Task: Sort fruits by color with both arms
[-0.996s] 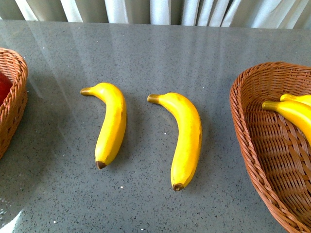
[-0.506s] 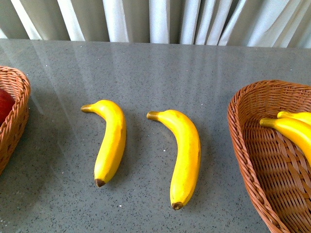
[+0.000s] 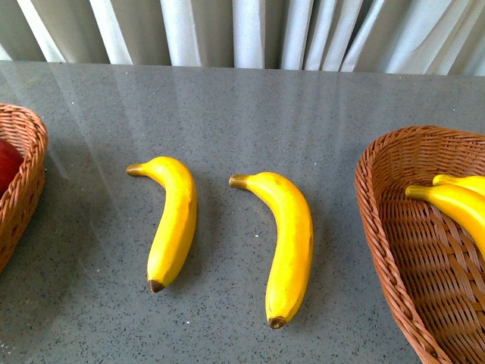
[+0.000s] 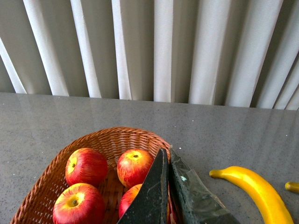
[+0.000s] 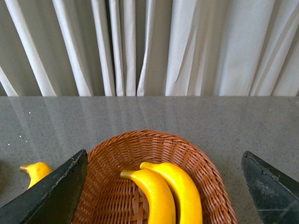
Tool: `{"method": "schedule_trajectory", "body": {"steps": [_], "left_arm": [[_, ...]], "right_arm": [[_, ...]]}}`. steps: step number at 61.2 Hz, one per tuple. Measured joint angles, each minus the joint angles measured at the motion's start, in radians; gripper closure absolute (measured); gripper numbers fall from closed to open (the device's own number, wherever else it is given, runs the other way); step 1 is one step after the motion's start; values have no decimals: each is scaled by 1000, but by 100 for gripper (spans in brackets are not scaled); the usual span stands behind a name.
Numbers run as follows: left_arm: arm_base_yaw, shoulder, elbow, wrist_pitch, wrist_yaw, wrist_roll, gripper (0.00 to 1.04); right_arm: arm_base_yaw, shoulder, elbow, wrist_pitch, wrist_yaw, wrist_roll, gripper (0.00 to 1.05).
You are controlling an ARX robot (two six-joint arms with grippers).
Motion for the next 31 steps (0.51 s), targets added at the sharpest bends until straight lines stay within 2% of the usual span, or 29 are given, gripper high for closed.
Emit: {"method": "schedule_trajectory", "body": {"steps": [7,13,31], "left_arm": [[0,-25,0,-26,0,0,103],[0,-148,0,-182,0,0,103],[-1,-185,0,-204,0,0,103]], "right_arm": [[0,0,0,0,0,0,9],[0,0,0,0,0,0,9],[0,0,0,0,0,0,9]]}}
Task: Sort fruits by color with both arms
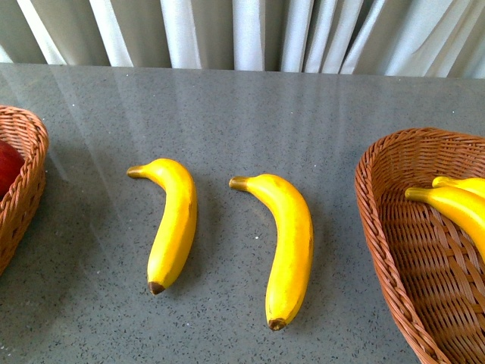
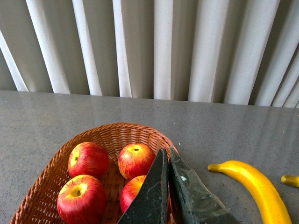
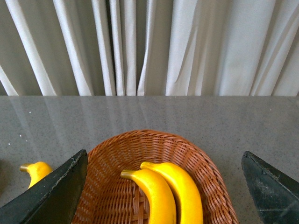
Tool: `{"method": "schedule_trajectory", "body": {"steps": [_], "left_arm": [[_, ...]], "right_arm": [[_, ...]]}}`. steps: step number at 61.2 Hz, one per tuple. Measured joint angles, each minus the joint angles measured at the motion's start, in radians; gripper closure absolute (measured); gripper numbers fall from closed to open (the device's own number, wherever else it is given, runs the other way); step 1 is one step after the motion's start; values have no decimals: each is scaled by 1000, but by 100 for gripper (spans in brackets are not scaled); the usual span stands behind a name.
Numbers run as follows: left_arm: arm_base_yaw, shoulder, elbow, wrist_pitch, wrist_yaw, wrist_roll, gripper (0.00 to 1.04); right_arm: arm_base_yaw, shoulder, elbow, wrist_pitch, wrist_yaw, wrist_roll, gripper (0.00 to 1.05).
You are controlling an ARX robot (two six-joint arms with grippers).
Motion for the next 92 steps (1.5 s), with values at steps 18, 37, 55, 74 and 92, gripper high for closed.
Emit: {"method": "schedule_trajectory", "body": {"steps": [18,37,55,74,92], "left_arm": [[0,0,0,0,0,0,69],[0,0,0,0,0,0,8],[0,0,0,0,0,0,9],[0,0,0,0,0,0,9],[0,0,0,0,0,0,9]], "right_arm": [[0,0,0,0,0,0,9],[0,0,0,0,0,0,9],[-42,134,95,-235,-86,100,9],[-104,750,406,-82,-193,192,9],[276,1413,857,-8,-87,309,9]]}}
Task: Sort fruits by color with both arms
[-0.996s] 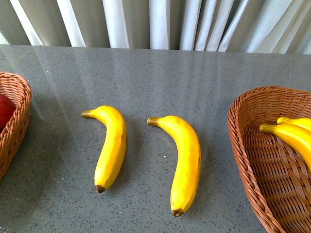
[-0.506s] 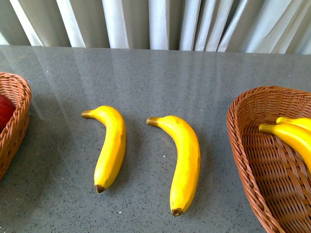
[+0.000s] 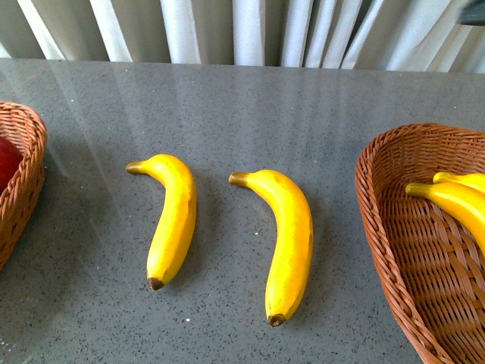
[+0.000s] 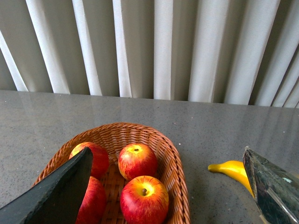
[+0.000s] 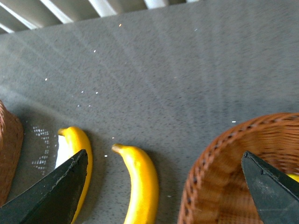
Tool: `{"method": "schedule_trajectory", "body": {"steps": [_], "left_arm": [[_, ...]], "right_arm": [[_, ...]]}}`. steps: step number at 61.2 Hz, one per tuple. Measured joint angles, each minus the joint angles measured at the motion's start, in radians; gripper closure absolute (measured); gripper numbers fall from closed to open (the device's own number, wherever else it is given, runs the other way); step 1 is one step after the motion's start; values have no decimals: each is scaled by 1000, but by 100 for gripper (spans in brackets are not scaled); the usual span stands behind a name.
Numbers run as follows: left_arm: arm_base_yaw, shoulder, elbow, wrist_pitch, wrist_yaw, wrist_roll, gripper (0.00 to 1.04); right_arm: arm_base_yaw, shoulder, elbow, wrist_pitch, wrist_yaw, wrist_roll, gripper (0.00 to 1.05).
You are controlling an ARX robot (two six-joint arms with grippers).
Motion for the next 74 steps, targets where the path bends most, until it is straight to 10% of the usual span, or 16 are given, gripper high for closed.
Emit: {"method": "schedule_trajectory", "body": {"steps": [30,74], "left_arm": [[0,0,0,0,0,0,9],[0,0,0,0,0,0,9]], "right_arm": [[326,595,425,-162,46,185,9],[430,827,648,-269,64,220,9]]}}
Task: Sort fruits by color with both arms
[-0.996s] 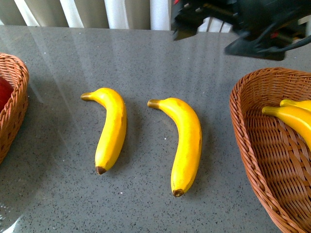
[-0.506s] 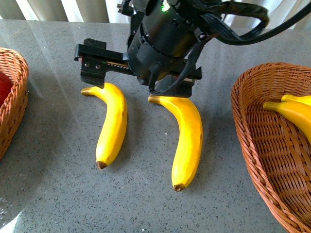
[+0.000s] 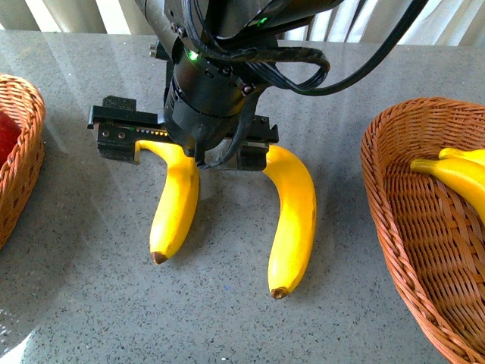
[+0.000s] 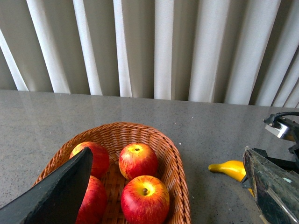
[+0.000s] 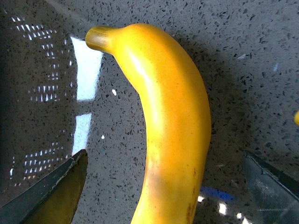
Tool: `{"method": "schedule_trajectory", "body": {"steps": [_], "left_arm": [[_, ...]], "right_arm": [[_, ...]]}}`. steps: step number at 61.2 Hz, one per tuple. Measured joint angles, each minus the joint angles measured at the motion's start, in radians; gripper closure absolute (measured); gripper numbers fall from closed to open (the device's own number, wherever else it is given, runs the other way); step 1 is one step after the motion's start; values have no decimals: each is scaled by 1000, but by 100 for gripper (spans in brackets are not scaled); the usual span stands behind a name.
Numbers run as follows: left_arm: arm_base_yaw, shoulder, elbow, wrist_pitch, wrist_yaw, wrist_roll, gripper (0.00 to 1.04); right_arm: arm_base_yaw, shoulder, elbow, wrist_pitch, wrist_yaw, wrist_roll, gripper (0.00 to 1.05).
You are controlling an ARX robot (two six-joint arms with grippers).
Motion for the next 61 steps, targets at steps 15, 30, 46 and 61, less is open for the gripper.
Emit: {"method": "schedule_trajectory", "body": {"steps": [15,30,46,61], "left_arm": [[0,0,0,0,0,0,9],[0,0,0,0,0,0,9],[0,0,0,0,0,0,9],[0,0,0,0,0,0,9]], "right_arm": [[10,40,52,-27,4,2,9],[23,67,62,-39,8,2,18],[23,71,57,-32,11,4,56],[-4,18,-22,16,-10,6,75]]}}
